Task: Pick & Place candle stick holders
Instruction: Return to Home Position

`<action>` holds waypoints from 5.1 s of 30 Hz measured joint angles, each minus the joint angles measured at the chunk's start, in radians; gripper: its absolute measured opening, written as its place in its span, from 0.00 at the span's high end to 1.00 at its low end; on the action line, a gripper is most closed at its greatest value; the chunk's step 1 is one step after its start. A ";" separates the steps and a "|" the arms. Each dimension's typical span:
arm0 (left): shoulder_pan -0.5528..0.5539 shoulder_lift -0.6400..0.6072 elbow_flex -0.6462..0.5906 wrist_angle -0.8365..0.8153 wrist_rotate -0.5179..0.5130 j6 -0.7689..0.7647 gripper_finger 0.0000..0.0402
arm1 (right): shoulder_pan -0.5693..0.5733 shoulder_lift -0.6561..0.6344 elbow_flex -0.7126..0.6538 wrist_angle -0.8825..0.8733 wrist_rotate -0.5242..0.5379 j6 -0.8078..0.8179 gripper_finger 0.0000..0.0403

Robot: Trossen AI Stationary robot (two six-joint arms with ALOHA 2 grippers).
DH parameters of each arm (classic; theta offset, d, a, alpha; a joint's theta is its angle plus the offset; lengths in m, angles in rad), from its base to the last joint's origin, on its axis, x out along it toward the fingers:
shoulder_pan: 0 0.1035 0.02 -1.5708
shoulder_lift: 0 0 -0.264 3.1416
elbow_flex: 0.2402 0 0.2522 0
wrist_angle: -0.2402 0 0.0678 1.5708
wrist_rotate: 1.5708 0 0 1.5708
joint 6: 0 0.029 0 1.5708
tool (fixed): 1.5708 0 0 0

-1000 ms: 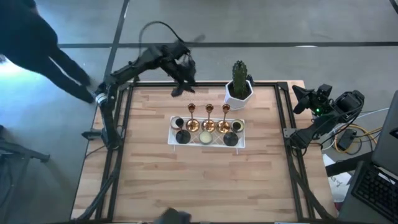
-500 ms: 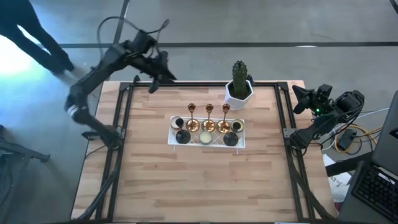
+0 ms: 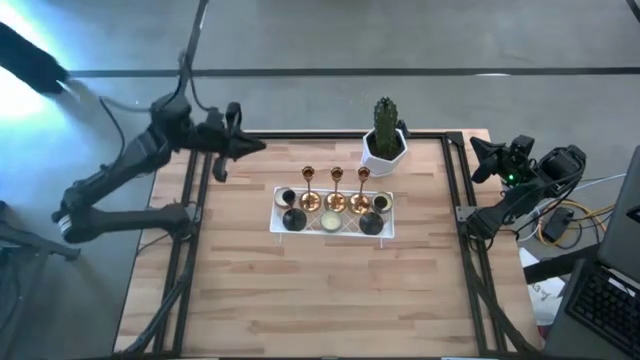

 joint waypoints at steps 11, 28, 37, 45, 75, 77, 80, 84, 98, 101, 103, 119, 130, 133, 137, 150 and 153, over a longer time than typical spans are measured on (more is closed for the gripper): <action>-0.022 -0.222 -0.343 0.199 -0.011 -0.184 0.95 | 0.000 0.000 0.000 0.000 0.000 0.001 0.98; -0.246 -0.598 -0.874 0.512 -0.085 0.014 0.95 | 0.000 0.000 0.000 0.000 0.000 0.001 0.98; -0.278 -0.882 -0.944 0.217 -0.234 0.027 0.96 | 0.000 0.000 0.000 0.000 0.000 0.001 0.98; -0.424 -0.882 -0.969 0.111 -0.415 0.216 0.97 | 0.000 0.000 0.000 0.001 0.000 0.000 0.98; -0.611 -0.868 -1.071 0.258 -0.804 0.217 0.97 | 0.000 0.000 -0.002 0.003 0.000 0.000 0.98; -0.611 -0.868 -1.071 0.258 -0.803 0.217 0.97 | 0.000 0.000 -0.002 0.003 0.000 0.000 0.98; -0.611 -0.868 -1.071 0.258 -0.803 0.217 0.97 | 0.000 0.000 -0.002 0.003 0.000 0.000 0.98; -0.611 -0.868 -1.071 0.258 -0.803 0.217 0.97 | 0.000 0.000 -0.002 0.003 0.000 0.000 0.98; -0.611 -0.868 -1.071 0.259 -0.802 0.216 0.97 | 0.009 0.010 -0.010 0.135 0.005 -0.064 0.98; -0.611 -0.868 -1.071 0.259 -0.802 0.217 0.97 | 0.033 0.046 -0.037 0.353 0.002 -0.266 0.98; -0.611 -0.868 -1.071 0.259 -0.802 0.216 0.97 | 0.040 0.064 -0.062 0.502 -0.018 -0.410 0.98; -0.611 -0.868 -1.071 0.259 -0.800 0.216 0.97 | -0.330 0.155 -0.617 1.923 -0.861 -1.254 0.98; -0.611 -0.868 -1.071 0.259 -0.800 0.216 0.97 | -0.639 0.115 -0.774 1.995 -1.408 -1.251 0.98; -0.611 -0.868 -1.071 0.259 -0.801 0.216 0.97 | -0.648 0.055 -0.832 1.998 -1.439 -1.258 0.98; -0.611 -0.869 -1.071 0.259 -0.802 0.216 0.97 | -0.647 -0.061 -0.902 2.016 -1.460 -1.287 0.98; -0.611 -0.869 -1.071 0.259 -0.802 0.216 0.97 | -0.646 -0.371 -0.926 1.688 -1.461 -1.310 0.98; -0.611 -0.864 -1.071 0.260 -0.803 0.217 0.97 | -0.645 -0.361 -0.926 1.672 -1.460 -1.309 0.98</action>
